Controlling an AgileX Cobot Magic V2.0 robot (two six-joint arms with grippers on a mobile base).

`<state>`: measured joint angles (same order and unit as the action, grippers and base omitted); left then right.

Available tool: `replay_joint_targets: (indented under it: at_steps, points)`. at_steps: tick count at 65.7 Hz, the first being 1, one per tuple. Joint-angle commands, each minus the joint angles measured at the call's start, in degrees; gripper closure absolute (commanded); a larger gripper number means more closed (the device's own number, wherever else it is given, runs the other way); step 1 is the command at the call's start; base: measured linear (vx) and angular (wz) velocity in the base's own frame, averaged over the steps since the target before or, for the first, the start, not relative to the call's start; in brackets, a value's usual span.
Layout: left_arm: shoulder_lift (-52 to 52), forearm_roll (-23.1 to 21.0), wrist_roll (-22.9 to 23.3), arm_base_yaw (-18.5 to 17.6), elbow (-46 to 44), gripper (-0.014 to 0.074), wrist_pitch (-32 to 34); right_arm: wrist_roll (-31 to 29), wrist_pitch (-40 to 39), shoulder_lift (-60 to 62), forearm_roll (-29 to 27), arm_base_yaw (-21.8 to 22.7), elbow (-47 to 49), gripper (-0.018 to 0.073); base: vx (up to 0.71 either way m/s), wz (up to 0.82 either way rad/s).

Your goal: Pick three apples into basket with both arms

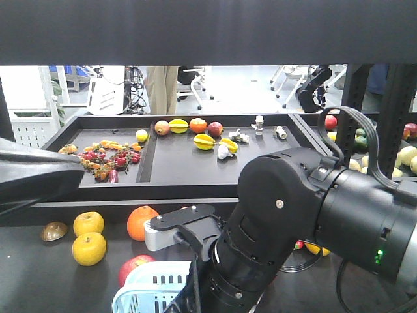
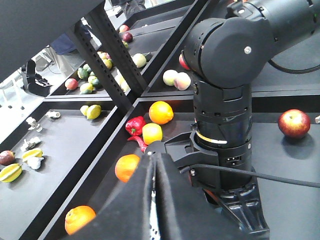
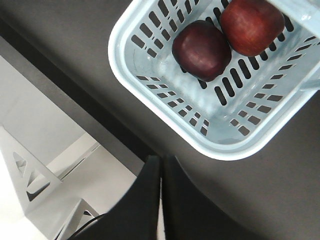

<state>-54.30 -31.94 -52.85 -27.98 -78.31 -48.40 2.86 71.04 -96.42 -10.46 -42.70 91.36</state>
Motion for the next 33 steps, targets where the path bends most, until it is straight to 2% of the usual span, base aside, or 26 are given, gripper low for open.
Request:
replay_joint_targets:
  at_steps: [1,33]
  points:
    - [0.4,-1.7,0.5,-0.3,-1.6,0.0604,3.5,-0.8,-1.2,2.6,-0.8,0.1,1.7,0.0568,0.00,0.00]
    - [0.4,-1.7,0.5,-0.3,-1.6,0.0604,3.5,-2.5,-1.1,2.6,-1.9,0.1,1.7,0.0566,0.00,0.00]
